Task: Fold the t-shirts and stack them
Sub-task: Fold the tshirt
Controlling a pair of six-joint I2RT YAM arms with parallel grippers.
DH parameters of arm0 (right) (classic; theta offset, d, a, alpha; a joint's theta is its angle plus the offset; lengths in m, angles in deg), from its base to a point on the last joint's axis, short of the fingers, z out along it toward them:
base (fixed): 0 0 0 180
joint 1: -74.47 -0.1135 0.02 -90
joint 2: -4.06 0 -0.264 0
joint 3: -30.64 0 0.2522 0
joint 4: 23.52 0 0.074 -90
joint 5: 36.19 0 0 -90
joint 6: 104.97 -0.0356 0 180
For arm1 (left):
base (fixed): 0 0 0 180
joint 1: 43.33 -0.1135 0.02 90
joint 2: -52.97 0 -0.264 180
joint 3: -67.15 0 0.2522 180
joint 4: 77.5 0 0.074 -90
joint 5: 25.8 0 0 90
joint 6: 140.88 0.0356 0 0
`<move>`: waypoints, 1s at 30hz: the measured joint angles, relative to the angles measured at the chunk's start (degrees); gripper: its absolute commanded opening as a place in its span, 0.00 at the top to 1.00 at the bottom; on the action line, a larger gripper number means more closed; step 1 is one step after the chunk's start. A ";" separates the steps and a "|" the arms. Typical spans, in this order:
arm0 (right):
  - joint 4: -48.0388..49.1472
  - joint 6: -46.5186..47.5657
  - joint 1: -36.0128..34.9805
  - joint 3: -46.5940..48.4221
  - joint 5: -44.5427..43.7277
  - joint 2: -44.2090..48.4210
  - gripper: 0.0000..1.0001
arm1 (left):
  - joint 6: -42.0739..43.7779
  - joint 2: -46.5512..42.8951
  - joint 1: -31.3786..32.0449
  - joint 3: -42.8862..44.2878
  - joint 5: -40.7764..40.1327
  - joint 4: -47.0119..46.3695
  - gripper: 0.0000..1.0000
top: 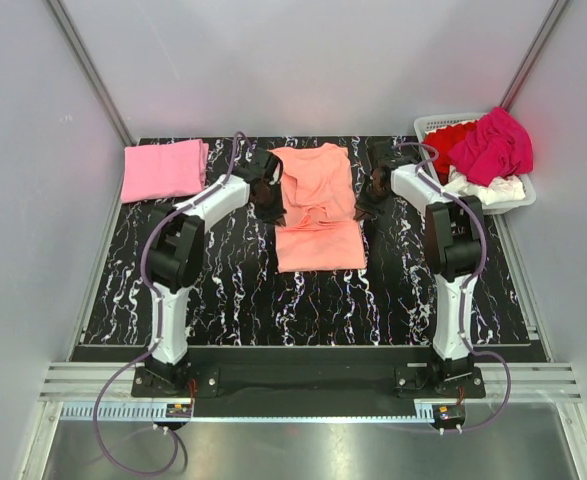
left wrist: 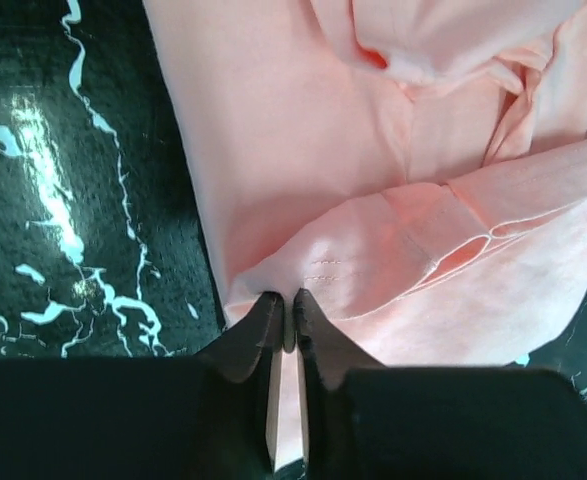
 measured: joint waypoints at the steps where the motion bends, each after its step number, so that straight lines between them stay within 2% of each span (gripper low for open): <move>1: -0.46 -0.17 0.13 0.70 0.02 -0.70 0.87 | 0.09 0.92 -0.33 1.05 0.39 0.37 0.80; 5: -2.51 -1.09 0.72 5.70 0.13 -4.24 0.42 | 0.24 5.38 -2.25 8.00 2.34 2.36 0.68; 8: -4.81 -1.40 1.77 12.74 0.83 -7.37 0.29 | -0.17 9.05 -4.90 15.02 4.72 4.55 0.64; 9: -5.25 -1.57 2.29 15.13 1.25 -8.09 0.28 | -0.20 10.12 -5.99 17.64 5.22 5.70 0.56; 12: -7.08 -1.49 3.87 20.65 1.66 -8.33 0.27 | 0.02 10.64 -8.61 22.36 5.75 7.93 0.45; 15: -6.19 -1.14 5.09 19.76 1.66 -4.92 0.28 | 0.28 7.80 -10.05 22.01 5.53 8.02 0.44; 17: -4.31 -0.79 5.38 14.12 2.14 -0.09 0.30 | 0.39 3.39 -9.73 17.59 5.31 7.50 0.44; 20: -1.14 -0.07 5.14 1.18 5.55 9.49 0.35 | 0.35 -5.73 -7.56 6.51 4.72 5.20 0.45; 23: 2.47 1.03 4.20 -8.81 10.36 15.58 0.47 | -0.39 -14.27 -3.30 -4.72 4.50 2.03 0.46; 24: 4.04 1.42 3.82 -11.96 12.46 16.74 0.53 | -1.05 -16.70 -1.25 -8.61 4.52 0.44 0.46; 28: 9.62 2.97 2.60 -22.69 20.52 17.53 0.65 | -3.85 -19.28 4.31 -17.94 5.88 -5.88 0.48; 30: 10.34 3.63 2.49 -25.18 22.91 16.35 0.68 | -5.40 -19.04 5.55 -21.55 6.73 -8.85 0.50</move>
